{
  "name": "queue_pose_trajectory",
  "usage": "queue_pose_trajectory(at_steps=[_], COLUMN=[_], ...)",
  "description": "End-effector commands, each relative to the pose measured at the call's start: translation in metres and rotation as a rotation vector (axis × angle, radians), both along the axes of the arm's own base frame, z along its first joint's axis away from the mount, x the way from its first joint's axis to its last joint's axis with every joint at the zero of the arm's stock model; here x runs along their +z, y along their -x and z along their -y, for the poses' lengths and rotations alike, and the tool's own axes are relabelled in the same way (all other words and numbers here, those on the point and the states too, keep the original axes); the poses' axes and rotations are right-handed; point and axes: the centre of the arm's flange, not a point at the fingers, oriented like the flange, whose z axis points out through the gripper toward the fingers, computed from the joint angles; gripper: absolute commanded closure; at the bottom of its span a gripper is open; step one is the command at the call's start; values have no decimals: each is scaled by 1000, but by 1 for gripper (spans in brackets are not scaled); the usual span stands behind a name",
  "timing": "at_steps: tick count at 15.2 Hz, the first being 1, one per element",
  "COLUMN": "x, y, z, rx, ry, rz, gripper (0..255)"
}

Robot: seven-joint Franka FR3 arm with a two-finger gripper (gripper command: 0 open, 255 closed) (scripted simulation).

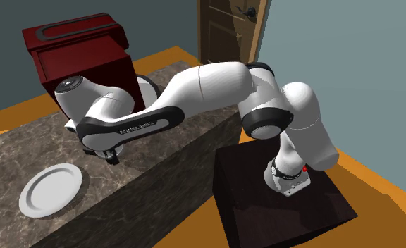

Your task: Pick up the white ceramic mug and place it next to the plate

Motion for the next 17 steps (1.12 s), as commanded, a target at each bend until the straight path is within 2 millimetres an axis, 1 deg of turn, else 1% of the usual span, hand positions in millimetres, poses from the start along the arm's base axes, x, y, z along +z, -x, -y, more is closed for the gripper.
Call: queue_pose_trajectory(at_steps=[1,6,7,8,11,12,15,16,17], x=[-12,-12,-12,-16,-14,-12,28,38,38], y=[7,7,3,5,5,7,6,6,6], z=[15,15,16,17,22,15,13,13,13], rx=[-11,-11,-11,-10,-10,-11,-11,-11,-11], ry=[46,46,46,47,47,45,46,46,46], rz=[-27,-27,-27,-26,-26,-27,-27,-27,-27], gripper=[255,255,0,0,0,0,0,0,0])
